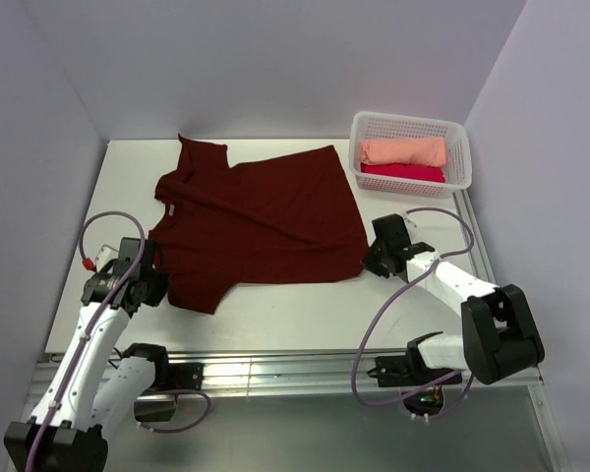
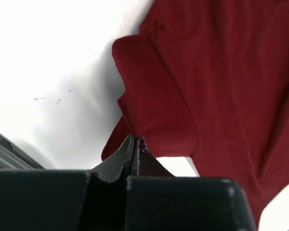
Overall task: Roll the t-shirts
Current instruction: Flatten the tshirt, then fold the tshirt
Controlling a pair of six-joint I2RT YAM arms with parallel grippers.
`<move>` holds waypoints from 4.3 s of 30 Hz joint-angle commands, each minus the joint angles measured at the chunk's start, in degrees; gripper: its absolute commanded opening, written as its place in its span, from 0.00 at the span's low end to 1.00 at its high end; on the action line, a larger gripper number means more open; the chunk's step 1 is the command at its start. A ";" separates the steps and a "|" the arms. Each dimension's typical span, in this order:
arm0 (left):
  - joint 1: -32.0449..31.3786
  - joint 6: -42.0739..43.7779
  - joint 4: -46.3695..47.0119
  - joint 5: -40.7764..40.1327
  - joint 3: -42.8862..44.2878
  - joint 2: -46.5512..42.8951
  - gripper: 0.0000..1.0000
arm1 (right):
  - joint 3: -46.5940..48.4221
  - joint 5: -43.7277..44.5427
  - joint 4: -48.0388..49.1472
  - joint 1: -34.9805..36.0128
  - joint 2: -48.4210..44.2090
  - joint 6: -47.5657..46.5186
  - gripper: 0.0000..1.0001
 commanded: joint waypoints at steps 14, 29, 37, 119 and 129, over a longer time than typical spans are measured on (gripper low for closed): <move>-0.23 2.21 -11.38 -1.12 12.11 -3.70 0.00 | -4.18 1.66 -3.09 5.55 -7.08 1.75 0.00; -0.23 4.32 -17.44 -4.64 20.63 -1.86 0.00 | -1.02 1.93 -4.76 5.46 -6.74 -0.54 0.00; -0.14 4.41 -15.16 -5.95 23.36 5.69 0.00 | 5.14 3.51 -7.31 5.46 -4.54 -2.04 0.00; 3.29 21.10 -0.22 -8.51 55.53 54.47 0.01 | 40.82 6.67 -11.35 -1.83 32.81 -2.39 0.00; 4.78 24.97 6.53 -1.68 56.24 55.71 0.31 | 44.42 5.27 -10.64 -2.71 34.92 -1.34 0.41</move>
